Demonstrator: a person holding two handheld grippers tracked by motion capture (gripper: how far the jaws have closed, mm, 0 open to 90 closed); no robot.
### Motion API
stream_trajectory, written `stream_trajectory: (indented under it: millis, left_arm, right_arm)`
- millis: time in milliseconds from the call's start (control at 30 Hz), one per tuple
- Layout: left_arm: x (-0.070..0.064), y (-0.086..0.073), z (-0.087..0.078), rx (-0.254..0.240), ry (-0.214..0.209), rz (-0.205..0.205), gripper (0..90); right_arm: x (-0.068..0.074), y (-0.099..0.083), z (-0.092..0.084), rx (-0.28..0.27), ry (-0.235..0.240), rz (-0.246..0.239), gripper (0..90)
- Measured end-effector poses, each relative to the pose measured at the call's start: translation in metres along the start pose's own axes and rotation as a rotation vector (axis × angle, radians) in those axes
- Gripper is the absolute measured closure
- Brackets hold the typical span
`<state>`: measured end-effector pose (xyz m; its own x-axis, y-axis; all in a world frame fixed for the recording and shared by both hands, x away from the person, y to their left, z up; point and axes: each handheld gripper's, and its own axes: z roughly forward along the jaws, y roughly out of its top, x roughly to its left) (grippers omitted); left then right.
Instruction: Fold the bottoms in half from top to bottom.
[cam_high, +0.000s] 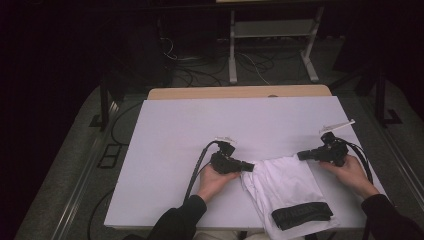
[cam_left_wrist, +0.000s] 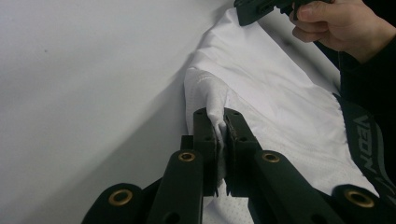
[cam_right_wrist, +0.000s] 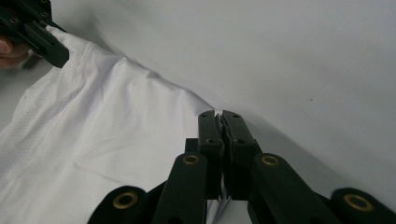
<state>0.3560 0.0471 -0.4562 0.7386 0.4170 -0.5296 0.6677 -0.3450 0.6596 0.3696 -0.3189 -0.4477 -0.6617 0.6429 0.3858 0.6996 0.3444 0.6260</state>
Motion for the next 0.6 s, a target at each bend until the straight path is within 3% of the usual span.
stream_trajectory:
  millis: [600]
  left_arm:
    - [-0.011, 0.005, -0.027, -0.03, 0.035, 0.035, 84.6]
  right_arm:
    - [0.019, 0.016, 0.001, -0.038, -0.015, -0.048, 85.8]
